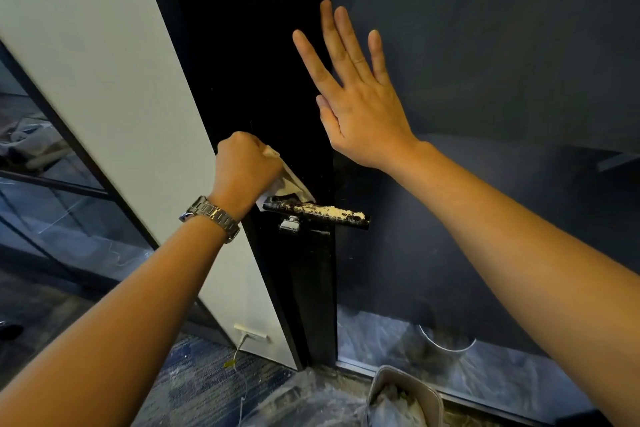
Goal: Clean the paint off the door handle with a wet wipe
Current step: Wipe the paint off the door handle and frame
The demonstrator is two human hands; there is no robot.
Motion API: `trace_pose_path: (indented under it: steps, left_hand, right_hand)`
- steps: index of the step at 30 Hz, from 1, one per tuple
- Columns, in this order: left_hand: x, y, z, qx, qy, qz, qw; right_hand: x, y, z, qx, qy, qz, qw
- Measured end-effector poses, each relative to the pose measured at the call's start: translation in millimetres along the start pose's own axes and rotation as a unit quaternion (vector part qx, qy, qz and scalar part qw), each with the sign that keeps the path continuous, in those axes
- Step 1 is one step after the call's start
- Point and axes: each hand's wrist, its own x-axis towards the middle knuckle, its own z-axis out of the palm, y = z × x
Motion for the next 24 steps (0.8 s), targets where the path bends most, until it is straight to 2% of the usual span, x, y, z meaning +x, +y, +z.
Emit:
trace_pose_path:
  steps: [3,7,10,14,16,19,22,24]
  left_hand:
    - [-11,5,4,0.005,0.023,0.048,0.999]
    - [-20,2,4,0.029,-0.004,0.108,0.994]
    - [-17,3,-2,0.013,0.004,0.13,0.991]
    - [-21,16,9,0.068,-0.048,0.208,0.975]
    - [-17,14,5,0.045,-0.047,0.186,0.98]
    - [-14,8,0,0.016,0.0,0.125,0.992]
    - [-19,10,8,0.09,-0.018,0.172,0.981]
    - [-17,10,6,0.093,-0.043,0.196,0.975]
  right_hand:
    - [0,-1,0,0.001,0.0,0.0,1.0]
    - [1,-1,1,0.002,-0.001,0.004,1.0]
    - [1,-1,1,-0.003,-0.001,0.004,1.0]
    - [1,0,1,-0.001,0.006,0.003,1.0]
    - [1,0,1,0.002,0.006,0.001,1.0]
    - [0,-1,1,0.0,0.003,0.001,1.0]
    - [1,0,2,-0.004,0.006,0.002,1.0]
    - [1,-1,2,-0.004,0.007,0.002,1.0]
